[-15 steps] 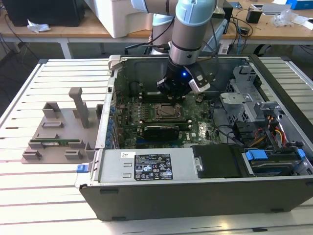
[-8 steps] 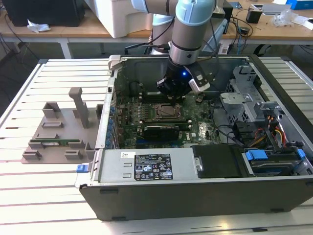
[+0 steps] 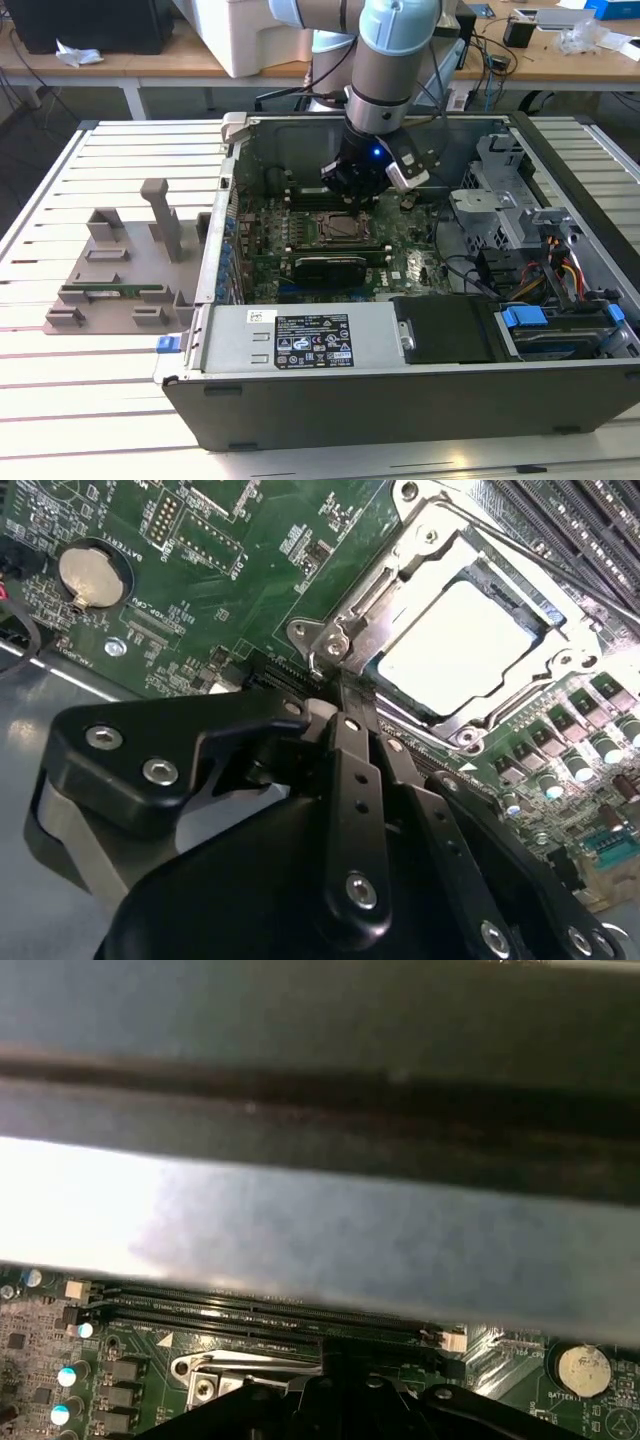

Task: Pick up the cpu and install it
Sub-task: 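Install the first cpu locking lever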

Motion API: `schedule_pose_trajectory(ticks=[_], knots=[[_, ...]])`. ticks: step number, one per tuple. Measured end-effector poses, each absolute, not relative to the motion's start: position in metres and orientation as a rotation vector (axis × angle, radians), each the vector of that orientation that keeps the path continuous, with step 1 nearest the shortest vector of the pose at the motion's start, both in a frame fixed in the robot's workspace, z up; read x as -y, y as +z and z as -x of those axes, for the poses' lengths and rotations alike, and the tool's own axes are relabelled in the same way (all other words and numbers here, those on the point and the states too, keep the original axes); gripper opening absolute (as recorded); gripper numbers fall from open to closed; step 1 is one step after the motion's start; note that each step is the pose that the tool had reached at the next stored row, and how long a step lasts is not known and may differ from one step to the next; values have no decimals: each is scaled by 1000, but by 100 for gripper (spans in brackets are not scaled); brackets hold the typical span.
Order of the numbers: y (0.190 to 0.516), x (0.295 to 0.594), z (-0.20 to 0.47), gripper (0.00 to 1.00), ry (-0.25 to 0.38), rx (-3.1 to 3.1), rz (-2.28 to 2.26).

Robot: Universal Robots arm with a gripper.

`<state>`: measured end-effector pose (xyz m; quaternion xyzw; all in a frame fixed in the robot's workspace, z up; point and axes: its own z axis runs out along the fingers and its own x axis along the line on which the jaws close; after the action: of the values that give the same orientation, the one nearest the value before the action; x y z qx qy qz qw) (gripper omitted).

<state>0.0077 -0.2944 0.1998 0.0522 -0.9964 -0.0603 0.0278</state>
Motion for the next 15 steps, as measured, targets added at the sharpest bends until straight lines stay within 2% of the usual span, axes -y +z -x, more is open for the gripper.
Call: schedule_pose_trajectory(ticks=[3, 7, 12, 15], knots=[[215, 294, -7, 11, -183, 3083, -162], [217, 302, -5, 11, -25, 3088, -159], [219, 317, -4, 11, -14, 3088, -158], [236, 317, -4, 11, -3, 3089, -158]])
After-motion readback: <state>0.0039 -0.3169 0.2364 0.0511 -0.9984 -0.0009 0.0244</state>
